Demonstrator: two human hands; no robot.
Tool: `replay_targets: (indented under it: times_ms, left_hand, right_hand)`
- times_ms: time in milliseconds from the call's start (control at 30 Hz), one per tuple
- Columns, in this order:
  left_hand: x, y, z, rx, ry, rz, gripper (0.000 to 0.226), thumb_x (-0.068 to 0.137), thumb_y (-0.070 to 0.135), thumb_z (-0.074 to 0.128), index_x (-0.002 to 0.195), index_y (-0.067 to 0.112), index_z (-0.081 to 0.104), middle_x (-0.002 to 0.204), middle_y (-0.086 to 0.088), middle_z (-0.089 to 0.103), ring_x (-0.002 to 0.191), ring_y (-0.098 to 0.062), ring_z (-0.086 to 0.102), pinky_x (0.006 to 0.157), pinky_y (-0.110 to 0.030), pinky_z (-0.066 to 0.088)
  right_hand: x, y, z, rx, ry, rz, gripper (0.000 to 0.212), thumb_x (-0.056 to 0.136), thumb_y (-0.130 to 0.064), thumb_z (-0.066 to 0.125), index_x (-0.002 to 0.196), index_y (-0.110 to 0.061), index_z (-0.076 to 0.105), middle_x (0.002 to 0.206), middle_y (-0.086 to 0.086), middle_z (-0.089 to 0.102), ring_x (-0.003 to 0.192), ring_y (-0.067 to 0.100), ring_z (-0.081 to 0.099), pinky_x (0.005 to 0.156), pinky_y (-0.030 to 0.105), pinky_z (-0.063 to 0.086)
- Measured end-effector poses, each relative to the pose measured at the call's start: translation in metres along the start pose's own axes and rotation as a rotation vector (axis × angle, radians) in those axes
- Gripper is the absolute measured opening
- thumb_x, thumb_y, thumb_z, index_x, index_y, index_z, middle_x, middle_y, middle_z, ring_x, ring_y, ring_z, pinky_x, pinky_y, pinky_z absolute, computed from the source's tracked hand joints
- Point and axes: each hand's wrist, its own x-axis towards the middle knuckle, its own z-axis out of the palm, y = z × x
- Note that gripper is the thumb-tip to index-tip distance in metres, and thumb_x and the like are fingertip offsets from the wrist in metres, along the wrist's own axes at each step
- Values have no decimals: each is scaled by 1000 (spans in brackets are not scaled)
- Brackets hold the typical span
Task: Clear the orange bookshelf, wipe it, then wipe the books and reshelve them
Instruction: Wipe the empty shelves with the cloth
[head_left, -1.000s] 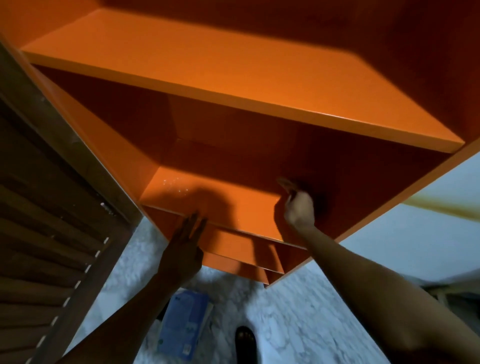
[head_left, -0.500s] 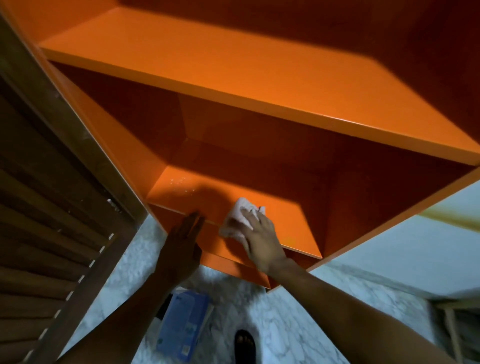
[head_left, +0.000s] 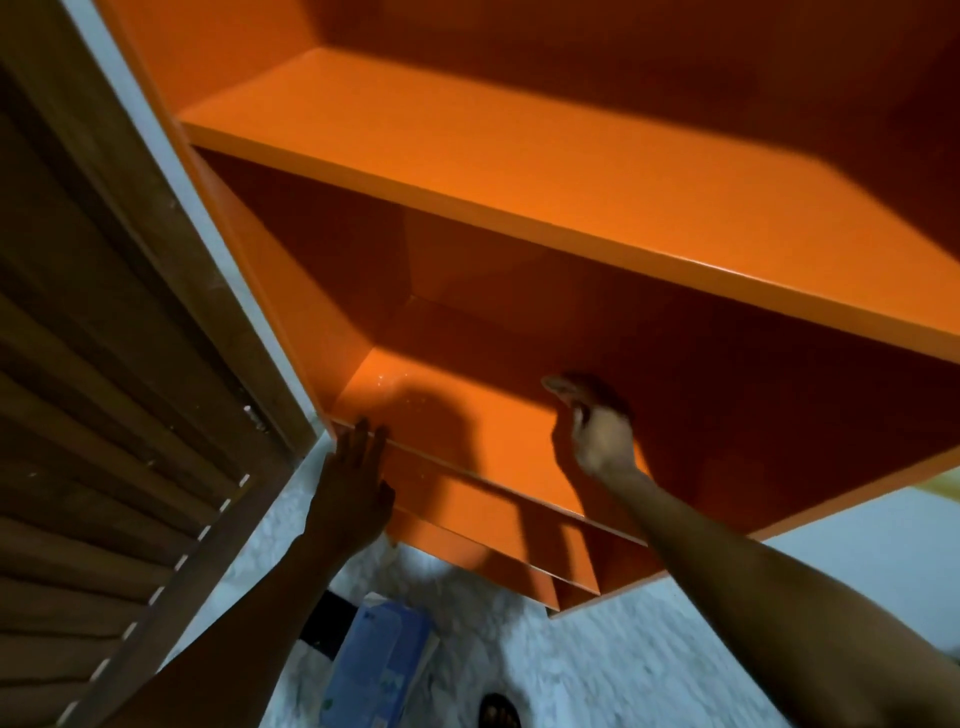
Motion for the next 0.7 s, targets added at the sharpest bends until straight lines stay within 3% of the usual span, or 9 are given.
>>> replay_targets:
  times_ms: [100, 200, 300, 333, 400, 467, 500, 600, 700]
  left_hand:
    - [0, -3, -4, 38, -49, 13, 72, 89, 37, 36, 154, 8, 29, 158, -25, 29, 142, -52, 28, 96, -72, 44]
    - [1, -6, -10, 63, -73, -25, 78, 86, 42, 28, 159, 14, 21, 164, -15, 18, 149, -47, 14, 109, -70, 32]
    - [2, -7, -14, 33, -100, -46, 79, 86, 37, 32, 160, 21, 10, 167, -4, 4, 153, -40, 0, 117, -65, 23]
    - [1, -9, -16, -7, -99, -41, 79, 86, 37, 33, 160, 22, 13, 167, -3, 7, 153, -40, 2, 116, -64, 27]
    - [-2, -12, -21, -141, -39, -22, 73, 87, 39, 34, 157, 18, 30, 162, -10, 29, 148, -44, 25, 106, -60, 44]
    - [-8, -15, -24, -302, 72, -50, 65, 90, 39, 35, 149, 13, 41, 146, -17, 50, 132, -36, 51, 95, -45, 54]
    - [-11, -14, -28, -365, 127, -76, 62, 92, 39, 35, 148, 11, 43, 142, -17, 53, 129, -30, 53, 97, -40, 52]
    - [-18, -20, -37, -435, 262, -136, 60, 95, 31, 41, 149, 5, 38, 149, -16, 48, 140, -29, 44, 113, -47, 40]
    - [-21, -32, -39, -385, 346, -93, 62, 93, 19, 48, 150, 0, 36, 154, -18, 42, 145, -29, 38, 115, -51, 37]
  right_hand:
    - [11, 11, 11, -383, -137, 166, 67, 88, -47, 9, 147, -42, 40, 157, 2, 37, 144, 30, 28, 119, 49, 14]
    - [8, -14, 32, -387, -168, 124, 63, 89, -58, 6, 142, -54, 40, 151, -1, 44, 140, 35, 31, 116, 52, 19]
    - [1, -45, 57, -370, -233, 42, 66, 89, -65, 6, 146, -51, 36, 158, 1, 35, 145, 36, 25, 115, 52, 19]
    - [-5, -55, 64, -362, -257, 10, 70, 87, -66, 6, 148, -47, 36, 160, 3, 31, 147, 38, 22, 115, 53, 19]
    - [-18, -74, 78, -349, -322, -64, 72, 86, -68, 7, 149, -45, 33, 164, 3, 21, 149, 38, 15, 116, 54, 18]
    - [-34, -87, 88, -325, -359, -183, 63, 91, -62, 16, 148, -44, 37, 164, 3, 22, 149, 41, 17, 114, 59, 22]
    - [-41, -90, 93, -312, -339, -270, 54, 95, -52, 26, 144, -41, 45, 161, 5, 30, 145, 44, 26, 110, 61, 29]
    - [-58, -97, 101, -181, -316, -518, 43, 93, -13, 44, 125, -34, 64, 148, 0, 50, 126, 42, 48, 100, 57, 41]
    - [-53, -112, 94, 107, -294, -635, 36, 101, -8, 45, 118, -29, 67, 136, -7, 59, 116, 25, 57, 97, 45, 43]
